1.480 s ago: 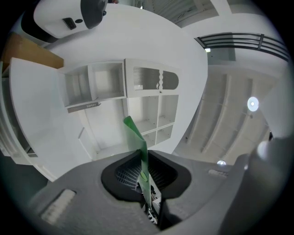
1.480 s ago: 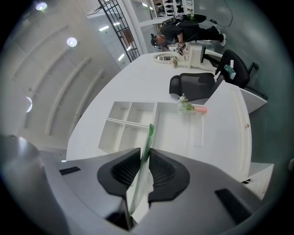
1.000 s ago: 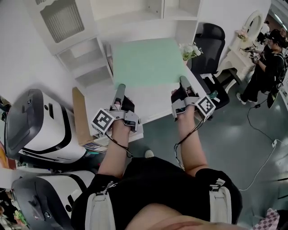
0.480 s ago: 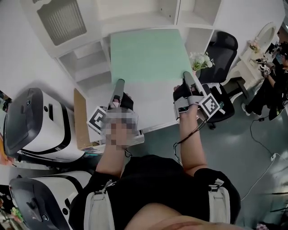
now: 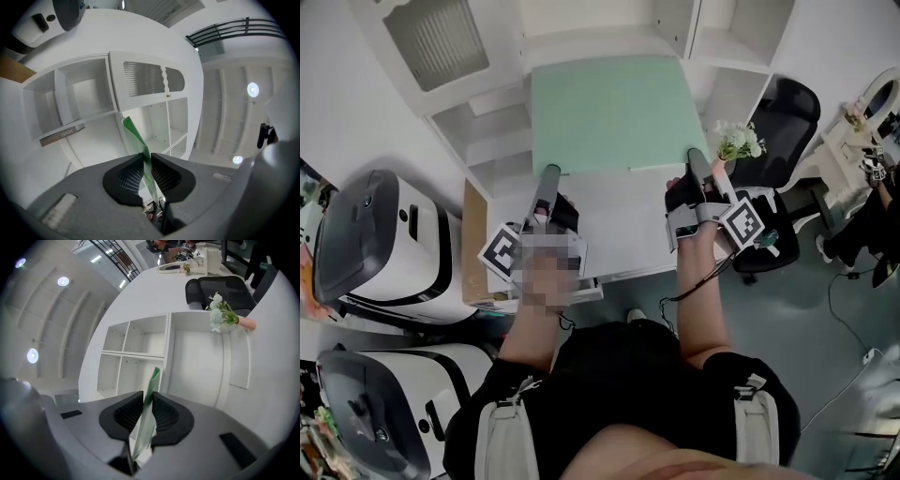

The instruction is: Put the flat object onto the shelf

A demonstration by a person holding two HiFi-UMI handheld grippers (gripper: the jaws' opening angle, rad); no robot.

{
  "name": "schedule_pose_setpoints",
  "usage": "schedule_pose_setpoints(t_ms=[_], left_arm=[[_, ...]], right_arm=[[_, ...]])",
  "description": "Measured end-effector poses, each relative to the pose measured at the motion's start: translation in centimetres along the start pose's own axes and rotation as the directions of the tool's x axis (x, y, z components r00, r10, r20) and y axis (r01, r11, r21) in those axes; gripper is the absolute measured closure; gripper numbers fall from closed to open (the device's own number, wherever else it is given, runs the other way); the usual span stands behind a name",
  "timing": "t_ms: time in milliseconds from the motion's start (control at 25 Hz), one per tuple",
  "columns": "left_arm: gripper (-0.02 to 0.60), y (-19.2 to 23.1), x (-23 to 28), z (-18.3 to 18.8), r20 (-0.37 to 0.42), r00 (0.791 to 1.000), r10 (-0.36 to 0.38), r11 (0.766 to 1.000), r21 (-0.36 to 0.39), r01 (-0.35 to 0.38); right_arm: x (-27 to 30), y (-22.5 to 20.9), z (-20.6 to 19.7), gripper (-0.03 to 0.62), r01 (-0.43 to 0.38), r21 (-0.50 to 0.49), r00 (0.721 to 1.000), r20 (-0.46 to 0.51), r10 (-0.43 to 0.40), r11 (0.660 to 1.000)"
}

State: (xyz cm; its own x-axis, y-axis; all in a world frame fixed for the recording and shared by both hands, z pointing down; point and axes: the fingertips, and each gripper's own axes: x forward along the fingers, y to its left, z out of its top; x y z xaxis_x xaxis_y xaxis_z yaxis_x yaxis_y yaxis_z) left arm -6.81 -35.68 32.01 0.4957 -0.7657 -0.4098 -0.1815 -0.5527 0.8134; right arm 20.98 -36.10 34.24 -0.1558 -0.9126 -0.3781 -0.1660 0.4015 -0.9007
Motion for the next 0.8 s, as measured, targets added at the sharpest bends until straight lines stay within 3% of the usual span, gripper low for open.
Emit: schedule_pose_setpoints(t_ms=[360,800], left_arm=[[0.531,0.2,3.2,0.2,0.07,0.998,0.005,1.0,-0.018,-0.004],[0.529,1.4,6.7,0.9,0.109,0.994,0.027,0.999,0.019,-0.03]], right_arm=[[4.4,0.1,2.1,0.534,-0.045,0.001,0.997,-0.069,0.045,0.999],[8.2,-1.9,3.4,0.533,-0.045,0.041,0.991,-0.12,0.05,0.998]])
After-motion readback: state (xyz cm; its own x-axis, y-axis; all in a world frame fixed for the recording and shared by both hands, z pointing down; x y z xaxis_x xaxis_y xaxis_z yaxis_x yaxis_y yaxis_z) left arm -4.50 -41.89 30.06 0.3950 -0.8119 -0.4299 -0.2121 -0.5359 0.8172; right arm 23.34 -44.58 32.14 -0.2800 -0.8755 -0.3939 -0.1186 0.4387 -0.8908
